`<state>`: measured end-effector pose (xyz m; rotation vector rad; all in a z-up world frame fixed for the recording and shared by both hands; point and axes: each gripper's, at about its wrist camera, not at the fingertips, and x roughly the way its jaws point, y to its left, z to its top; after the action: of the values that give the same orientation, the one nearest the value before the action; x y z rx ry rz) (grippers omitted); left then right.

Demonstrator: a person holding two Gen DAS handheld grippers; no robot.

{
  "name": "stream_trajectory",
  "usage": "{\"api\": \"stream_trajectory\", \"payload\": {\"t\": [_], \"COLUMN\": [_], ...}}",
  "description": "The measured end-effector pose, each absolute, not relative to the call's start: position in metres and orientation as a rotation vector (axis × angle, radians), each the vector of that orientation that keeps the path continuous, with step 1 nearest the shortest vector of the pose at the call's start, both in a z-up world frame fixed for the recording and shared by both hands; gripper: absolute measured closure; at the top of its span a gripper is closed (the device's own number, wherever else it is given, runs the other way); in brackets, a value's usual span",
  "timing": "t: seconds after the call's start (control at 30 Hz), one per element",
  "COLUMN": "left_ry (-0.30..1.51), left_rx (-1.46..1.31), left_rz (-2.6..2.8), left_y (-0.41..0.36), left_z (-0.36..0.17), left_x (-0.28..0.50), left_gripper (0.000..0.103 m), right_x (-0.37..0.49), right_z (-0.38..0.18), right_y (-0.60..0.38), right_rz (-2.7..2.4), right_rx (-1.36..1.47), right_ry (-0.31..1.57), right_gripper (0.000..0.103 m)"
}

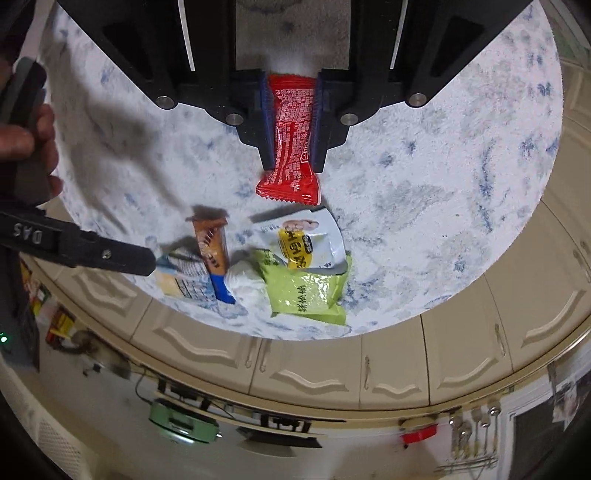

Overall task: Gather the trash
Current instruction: 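Grasp the red candy wrapper with the left tool while the right tool grasps the milk packet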

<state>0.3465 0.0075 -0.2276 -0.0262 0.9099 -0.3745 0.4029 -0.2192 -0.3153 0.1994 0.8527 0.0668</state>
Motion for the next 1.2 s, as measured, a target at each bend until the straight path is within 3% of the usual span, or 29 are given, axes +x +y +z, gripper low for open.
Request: {"api": "stream_trajectory", "payload": {"t": [0.23, 0.33, 0.4, 0.67, 0.73, 0.77, 0.87, 1.2], "left_ry": [0.897, 0.896, 0.893, 0.869, 0.862, 0.858, 0.849, 0.845], "left_rx": [-0.059, -0.061, -0.065, -0.078, -0.083, -0.083, -0.084, -0.087], "left_rz": [-0.342, -0.328, -0.323, -0.321, -0.324, -0.324, -0.332, -0.329], "left_y": [0.012, 0.01, 0.009, 0.01, 0.01, 0.01, 0.009, 0.006], "left_z": [-0.232, -0.233, -0.233, -0.218, -0.215, -0.213, -0.208, -0.198], "left_x": [0.364, 0.361, 0.353, 0.325, 0.319, 0.316, 0.307, 0.275], "left_gripper": [0.09, 0.089, 0.089, 0.089, 0.089, 0.089, 0.089, 0.089], "right_x": [0.449, 0.464, 0.466, 0.435, 0.425, 0.419, 0.406, 0.419], "right_z": [-0.331, -0.339, -0.338, -0.332, -0.33, -0.329, -0.327, -0.341], "right_y": [-0.218, -0.213, -0.209, -0.209, -0.212, -0.214, -0.218, -0.202], "right_rz": [0.047, 0.036, 0.062, 0.098, 0.097, 0.097, 0.096, 0.055], "right_rx": [0.23, 0.201, 0.187, 0.159, 0.166, 0.171, 0.173, 0.107], "right_ry": [0.876, 0.893, 0.887, 0.873, 0.87, 0.869, 0.87, 0.908], "right_gripper": [0.0, 0.014, 0.034, 0.041, 0.046, 0.056, 0.057, 0.034]}}
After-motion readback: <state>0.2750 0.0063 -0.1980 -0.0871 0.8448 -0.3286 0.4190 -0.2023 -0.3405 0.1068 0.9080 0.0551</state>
